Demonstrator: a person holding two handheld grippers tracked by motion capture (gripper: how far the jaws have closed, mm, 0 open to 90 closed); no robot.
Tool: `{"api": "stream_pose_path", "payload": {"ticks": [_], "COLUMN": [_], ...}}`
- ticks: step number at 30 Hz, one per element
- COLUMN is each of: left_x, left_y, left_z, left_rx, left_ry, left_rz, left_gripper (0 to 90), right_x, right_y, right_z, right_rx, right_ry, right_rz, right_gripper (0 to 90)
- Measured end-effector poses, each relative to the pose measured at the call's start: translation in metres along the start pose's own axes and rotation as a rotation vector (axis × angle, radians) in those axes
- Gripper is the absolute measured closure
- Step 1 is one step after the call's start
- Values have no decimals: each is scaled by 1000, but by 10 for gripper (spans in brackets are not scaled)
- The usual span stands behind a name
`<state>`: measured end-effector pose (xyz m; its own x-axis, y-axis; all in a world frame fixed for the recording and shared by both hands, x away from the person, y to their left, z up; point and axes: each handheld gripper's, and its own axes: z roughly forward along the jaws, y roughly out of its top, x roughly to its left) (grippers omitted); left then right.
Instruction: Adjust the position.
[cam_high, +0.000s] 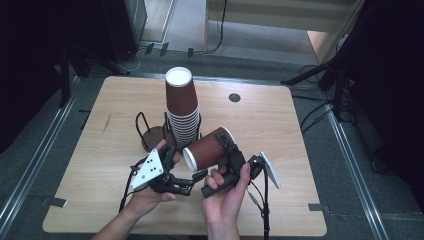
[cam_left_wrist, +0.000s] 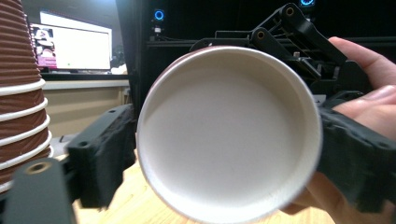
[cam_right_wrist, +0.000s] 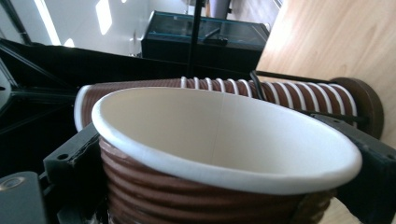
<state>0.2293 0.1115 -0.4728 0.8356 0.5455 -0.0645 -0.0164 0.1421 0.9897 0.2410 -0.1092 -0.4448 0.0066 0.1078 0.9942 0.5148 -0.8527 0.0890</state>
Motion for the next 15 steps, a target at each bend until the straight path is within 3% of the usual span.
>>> {"api": "stream_pose_path", "payload": {"ticks": [3,6,11,15], "left_x": [0,1,2,4], "left_y": [2,3,3,0], "left_z": [-2,-5,-9,-13], "left_rx": [16,22,58,81], "left_ry": [29,18,52,61], "left_rz": [16,7,5,-7], "left_gripper": [71,7,7,7], "right_x": [3,4,7,8], "right_y": [2,5,11,15], "right_z": [0,-2,-5,-7], "right_rx": [-1,-10,-22,-36], "right_ry": [2,9,23,22], "right_rz": [-11,-19,-34,-74], "right_gripper": [62,62,62,62]}}
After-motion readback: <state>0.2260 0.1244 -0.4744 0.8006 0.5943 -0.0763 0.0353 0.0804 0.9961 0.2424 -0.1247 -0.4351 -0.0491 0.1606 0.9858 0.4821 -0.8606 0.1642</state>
